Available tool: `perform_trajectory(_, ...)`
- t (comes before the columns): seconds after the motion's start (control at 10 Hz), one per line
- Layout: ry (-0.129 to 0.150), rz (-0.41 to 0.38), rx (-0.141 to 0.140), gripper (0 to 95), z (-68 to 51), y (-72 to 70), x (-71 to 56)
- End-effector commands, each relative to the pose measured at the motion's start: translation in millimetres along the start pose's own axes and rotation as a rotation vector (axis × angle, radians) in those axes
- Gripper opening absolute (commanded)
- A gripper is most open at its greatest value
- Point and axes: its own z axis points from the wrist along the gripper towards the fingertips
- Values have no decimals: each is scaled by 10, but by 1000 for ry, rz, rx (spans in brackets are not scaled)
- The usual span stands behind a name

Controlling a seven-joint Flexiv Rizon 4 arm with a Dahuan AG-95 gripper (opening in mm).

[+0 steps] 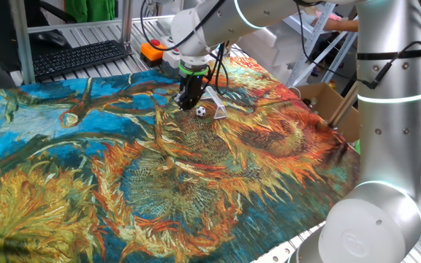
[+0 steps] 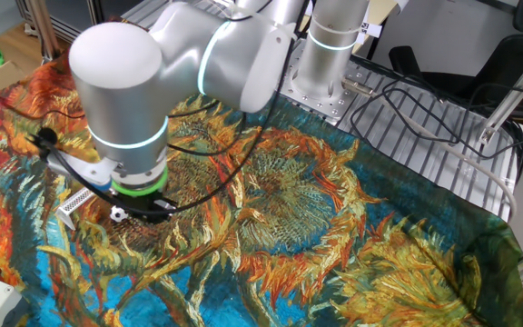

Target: Push the soccer ball into the goal

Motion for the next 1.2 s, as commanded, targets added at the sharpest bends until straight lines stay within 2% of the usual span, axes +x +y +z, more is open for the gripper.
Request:
perform_trajectory(0.1, 2, 1, 5, 0, 0, -48, -25)
perform_trajectory(0.3, 3, 3, 7, 0, 1, -87, -40)
perform_trajectory(0.6, 4, 2, 43, 0, 25, -152, -42)
perform_trajectory(1.2, 3, 12, 38, 0, 114, -262, -81)
